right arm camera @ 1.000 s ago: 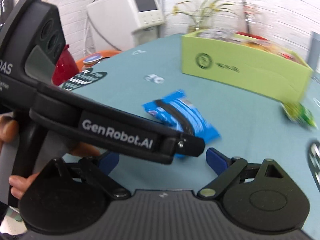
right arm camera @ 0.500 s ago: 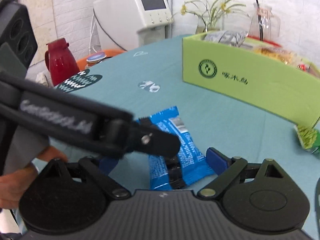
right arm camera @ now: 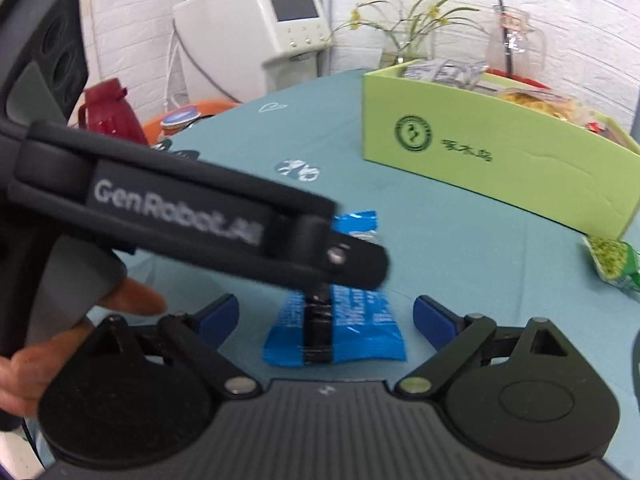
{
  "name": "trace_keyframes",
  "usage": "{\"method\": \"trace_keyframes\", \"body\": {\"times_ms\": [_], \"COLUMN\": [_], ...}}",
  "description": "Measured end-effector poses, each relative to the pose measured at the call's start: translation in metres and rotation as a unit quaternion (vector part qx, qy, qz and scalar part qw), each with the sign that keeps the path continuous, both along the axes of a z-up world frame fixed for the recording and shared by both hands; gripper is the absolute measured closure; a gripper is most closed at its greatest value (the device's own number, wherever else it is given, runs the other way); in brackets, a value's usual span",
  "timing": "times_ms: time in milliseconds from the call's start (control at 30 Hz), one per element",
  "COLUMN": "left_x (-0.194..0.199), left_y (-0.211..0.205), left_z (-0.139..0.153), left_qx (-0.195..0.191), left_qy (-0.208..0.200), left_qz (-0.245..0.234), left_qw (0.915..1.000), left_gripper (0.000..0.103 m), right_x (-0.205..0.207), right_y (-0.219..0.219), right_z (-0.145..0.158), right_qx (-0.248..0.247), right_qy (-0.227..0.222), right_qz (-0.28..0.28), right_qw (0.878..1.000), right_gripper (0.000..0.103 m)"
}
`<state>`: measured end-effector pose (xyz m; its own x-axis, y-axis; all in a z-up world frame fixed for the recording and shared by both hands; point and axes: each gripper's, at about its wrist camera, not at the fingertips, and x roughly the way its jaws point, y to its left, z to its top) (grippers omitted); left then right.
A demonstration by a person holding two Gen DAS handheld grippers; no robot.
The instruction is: Organize snacks
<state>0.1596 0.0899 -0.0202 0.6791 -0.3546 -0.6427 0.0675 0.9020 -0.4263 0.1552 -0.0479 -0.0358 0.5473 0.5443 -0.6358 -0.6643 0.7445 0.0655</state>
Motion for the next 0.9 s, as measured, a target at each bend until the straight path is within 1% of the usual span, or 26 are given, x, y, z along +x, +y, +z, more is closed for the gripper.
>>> {"method": "trace_keyframes", "body": {"times_ms": [67,233,300,367,400,433,467,500,533,567,700,767,833,900], "left_x": [-0.001,-0.002,-0.002,-0.003,-0.004,-0.006,-0.007,-0.008,-0.008,-0.008,0.000,0.013,0.032,0.056], "left_y": [-0.001,-0.010,-0.010,-0.008,-0.008,-0.008,-0.007,-0.004,0.000,0.001,-0.007,-0.011,-0.014,-0.017], "left_z": [-0.002,-0.003,-0.003,-0.003,-0.003,-0.003,-0.004,-0.005,-0.004,-0.002,0.017,0.034,0.055,0.081], "left_qx": [0.008,0.038,0.037,0.039,0.046,0.056,0.053,0.026,-0.003,-0.009,-0.014,-0.013,-0.017,-0.021], "left_qy": [-0.007,-0.018,-0.017,-0.018,-0.020,-0.021,-0.022,-0.018,-0.008,-0.009,-0.028,-0.043,-0.057,-0.083], "left_qz": [-0.003,-0.005,-0.003,0.000,0.003,0.008,0.005,-0.005,-0.004,-0.003,-0.012,-0.018,-0.022,-0.030], "left_qw": [0.9999,0.9991,0.9992,0.9991,0.9987,0.9982,0.9983,0.9995,1.0000,0.9999,0.9994,0.9988,0.9980,0.9959], "left_gripper": [0.032,0.038,0.039,0.045,0.054,0.061,0.066,0.085,0.087,0.088,0.089,0.089,0.092,0.092], "right_x": [-0.003,-0.003,-0.004,-0.003,-0.002,-0.006,-0.009,-0.012,-0.012,-0.012,-0.004,0.005,0.021,0.042], "right_y": [0.003,0.001,0.000,-0.001,-0.001,-0.006,-0.009,-0.011,-0.014,-0.017,-0.029,-0.033,-0.035,-0.036], "right_z": [-0.002,-0.003,-0.004,-0.003,-0.002,-0.001,0.001,0.004,0.006,0.009,0.024,0.036,0.052,0.071], "right_qx": [-0.011,-0.002,-0.002,0.000,0.001,0.005,0.009,0.010,0.015,0.021,0.036,0.041,0.043,0.041], "right_qy": [-0.014,-0.022,-0.022,-0.023,-0.024,-0.024,-0.024,-0.023,-0.017,-0.015,-0.026,-0.042,-0.059,-0.084], "right_qz": [0.003,-0.002,-0.002,-0.005,-0.009,-0.010,-0.009,-0.015,-0.017,-0.017,-0.027,-0.030,-0.032,-0.033], "right_qw": [1.000,1.000,1.000,1.000,1.000,1.000,1.000,1.000,1.000,1.000,0.999,0.998,0.997,0.995], "right_gripper": [0.012,0.011,0.011,0.012,0.018,0.021,0.034,0.043,0.043,0.044,0.043,0.041,0.039,0.038]}}
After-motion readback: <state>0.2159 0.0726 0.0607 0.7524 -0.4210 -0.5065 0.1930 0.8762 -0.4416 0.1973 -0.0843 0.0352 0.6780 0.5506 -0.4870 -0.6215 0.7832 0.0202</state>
